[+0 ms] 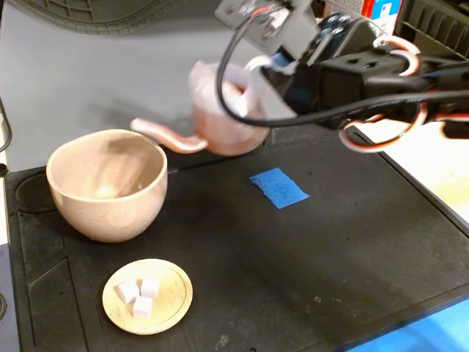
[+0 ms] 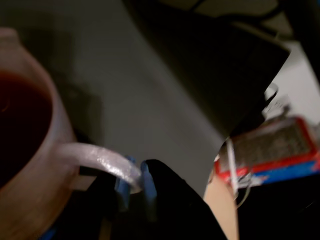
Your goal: Pick up a kettle and pour liquid into a cup.
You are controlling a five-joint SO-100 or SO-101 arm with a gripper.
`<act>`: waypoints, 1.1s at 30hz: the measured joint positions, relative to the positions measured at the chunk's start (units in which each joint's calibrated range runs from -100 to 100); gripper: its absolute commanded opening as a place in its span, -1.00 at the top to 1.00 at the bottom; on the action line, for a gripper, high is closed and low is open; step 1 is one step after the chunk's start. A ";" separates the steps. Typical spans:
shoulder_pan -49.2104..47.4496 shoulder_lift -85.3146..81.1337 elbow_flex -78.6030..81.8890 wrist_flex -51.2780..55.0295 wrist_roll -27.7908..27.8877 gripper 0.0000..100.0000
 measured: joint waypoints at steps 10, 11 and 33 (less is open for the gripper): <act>-0.53 6.08 -12.46 0.00 9.69 0.99; -0.53 6.08 -12.56 0.00 10.63 0.99; -0.53 6.08 -12.66 0.00 12.41 0.99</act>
